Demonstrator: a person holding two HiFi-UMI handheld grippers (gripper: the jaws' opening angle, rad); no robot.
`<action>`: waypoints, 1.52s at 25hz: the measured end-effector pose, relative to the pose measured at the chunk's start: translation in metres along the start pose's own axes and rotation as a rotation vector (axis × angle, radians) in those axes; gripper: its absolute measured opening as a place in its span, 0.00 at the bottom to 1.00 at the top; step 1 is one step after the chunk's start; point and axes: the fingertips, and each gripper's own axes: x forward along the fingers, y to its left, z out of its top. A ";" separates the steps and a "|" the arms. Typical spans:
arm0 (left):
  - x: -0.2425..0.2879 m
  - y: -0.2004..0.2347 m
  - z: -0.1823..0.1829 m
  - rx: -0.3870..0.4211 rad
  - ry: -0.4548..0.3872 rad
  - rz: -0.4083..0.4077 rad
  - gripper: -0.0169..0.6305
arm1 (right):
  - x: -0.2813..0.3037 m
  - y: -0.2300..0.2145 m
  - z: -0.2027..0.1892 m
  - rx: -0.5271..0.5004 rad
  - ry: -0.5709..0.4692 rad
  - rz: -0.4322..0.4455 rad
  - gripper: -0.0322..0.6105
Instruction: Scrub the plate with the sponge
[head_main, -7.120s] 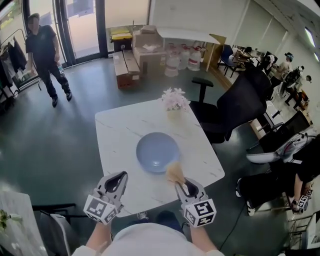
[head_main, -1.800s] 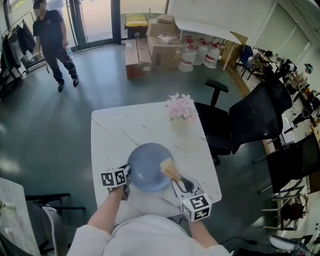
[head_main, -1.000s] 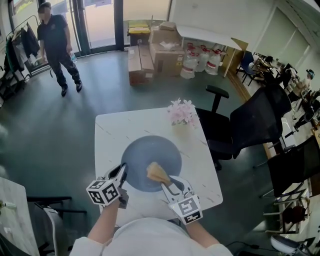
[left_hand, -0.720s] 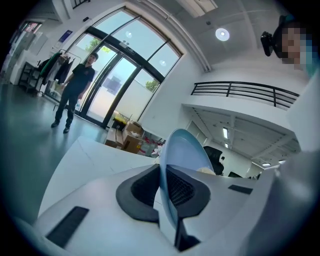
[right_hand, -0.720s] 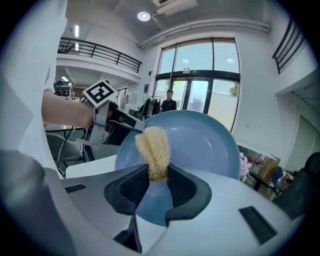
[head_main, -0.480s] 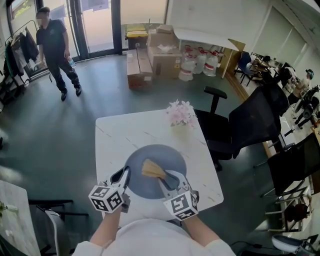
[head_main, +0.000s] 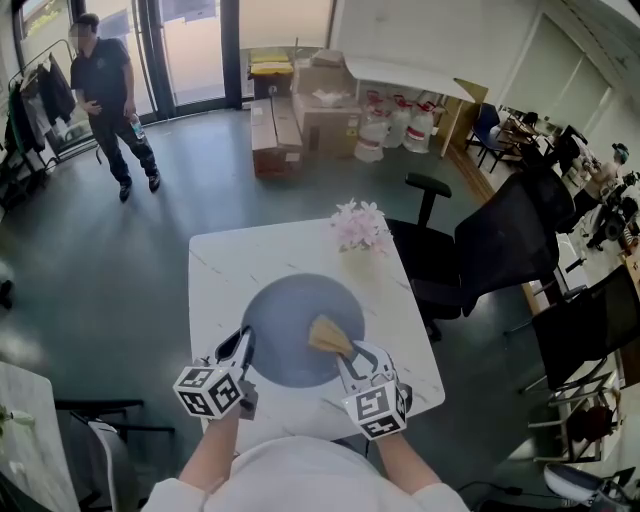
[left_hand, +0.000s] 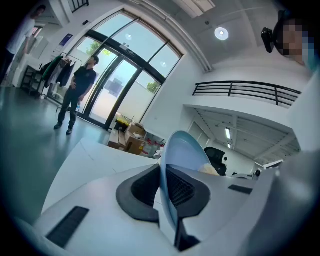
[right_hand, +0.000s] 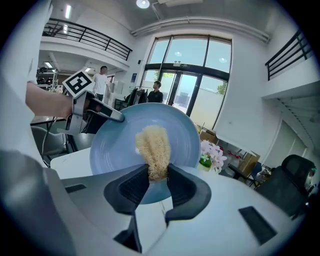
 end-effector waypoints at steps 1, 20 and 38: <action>0.001 0.001 0.000 -0.006 -0.002 0.003 0.09 | -0.001 0.002 -0.004 0.004 0.009 0.005 0.24; -0.001 -0.003 -0.014 0.004 0.023 0.004 0.09 | 0.035 0.027 0.038 -0.139 -0.003 0.124 0.24; 0.012 0.016 0.003 -0.036 -0.014 0.032 0.09 | 0.013 0.030 -0.032 -0.010 0.154 0.124 0.24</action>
